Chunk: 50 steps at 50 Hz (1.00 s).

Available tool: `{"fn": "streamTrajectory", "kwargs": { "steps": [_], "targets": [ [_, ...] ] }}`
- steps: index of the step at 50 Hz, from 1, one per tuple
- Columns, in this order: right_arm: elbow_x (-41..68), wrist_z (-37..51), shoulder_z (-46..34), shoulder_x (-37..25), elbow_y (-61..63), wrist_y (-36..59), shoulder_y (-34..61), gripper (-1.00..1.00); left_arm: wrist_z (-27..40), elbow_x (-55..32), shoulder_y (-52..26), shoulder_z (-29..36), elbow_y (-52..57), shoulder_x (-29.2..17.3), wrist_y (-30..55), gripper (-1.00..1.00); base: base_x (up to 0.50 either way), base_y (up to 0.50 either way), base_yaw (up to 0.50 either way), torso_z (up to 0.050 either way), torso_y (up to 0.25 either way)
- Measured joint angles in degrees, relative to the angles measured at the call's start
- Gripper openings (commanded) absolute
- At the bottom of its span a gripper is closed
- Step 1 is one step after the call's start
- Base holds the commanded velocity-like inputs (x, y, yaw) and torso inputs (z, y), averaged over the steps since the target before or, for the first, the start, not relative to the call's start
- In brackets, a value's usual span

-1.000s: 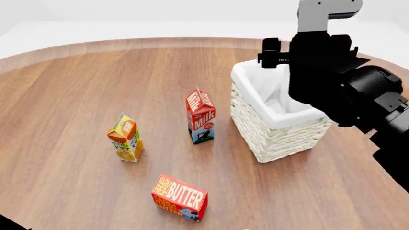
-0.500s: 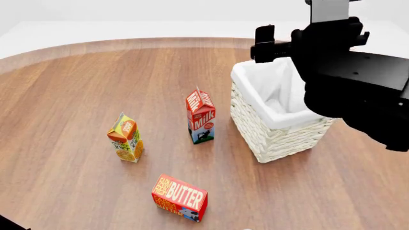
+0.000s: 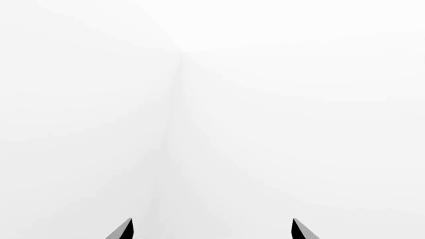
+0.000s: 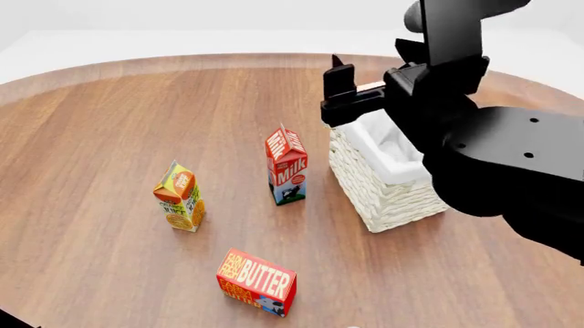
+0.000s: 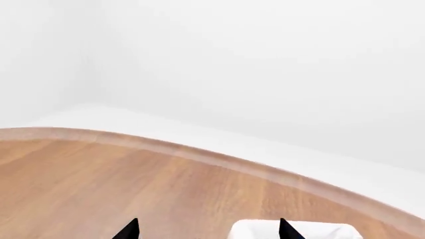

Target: Pick up the cream cheese box and the butter, and put them in the basket.

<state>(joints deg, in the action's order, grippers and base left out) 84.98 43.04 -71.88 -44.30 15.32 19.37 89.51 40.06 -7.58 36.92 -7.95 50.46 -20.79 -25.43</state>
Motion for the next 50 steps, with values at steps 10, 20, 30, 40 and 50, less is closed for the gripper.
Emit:
{"fn": "streamTrajectory", "kwargs": {
  "steps": [10,20,30,40,50],
  "targets": [
    [0.54,-2.09,-0.23,-0.59,5.28,-0.62,-1.57,1.00,0.24,0.45,0.17,0.19,1.15,0.14,0.94,1.00,0.00,0.00,0.00,0.000,0.000],
    [1.13,-4.25,-1.07,-0.17,9.53,-0.45,-2.98,1.00,0.31,0.41,0.25,0.07,1.27,0.06,0.99,1.00,0.00,0.00,0.00,0.000,0.000],
    [1.67,-6.82,-2.20,1.02,12.92,0.23,-4.03,1.00,0.41,0.49,0.30,0.09,1.54,0.07,1.19,1.00,0.00,0.00,0.00,0.000,0.000],
    [4.77,-10.57,-2.75,1.99,14.04,0.66,-4.96,1.00,0.32,0.03,0.08,-0.14,0.70,-0.19,0.61,1.00,0.00,0.00,0.00,0.000,0.000],
    [7.29,-12.68,-3.67,3.12,14.23,2.10,-5.16,1.00,0.26,-0.72,-0.19,-0.54,0.12,-0.58,0.36,1.00,0.00,0.00,0.00,0.000,0.000]
  ]
}}
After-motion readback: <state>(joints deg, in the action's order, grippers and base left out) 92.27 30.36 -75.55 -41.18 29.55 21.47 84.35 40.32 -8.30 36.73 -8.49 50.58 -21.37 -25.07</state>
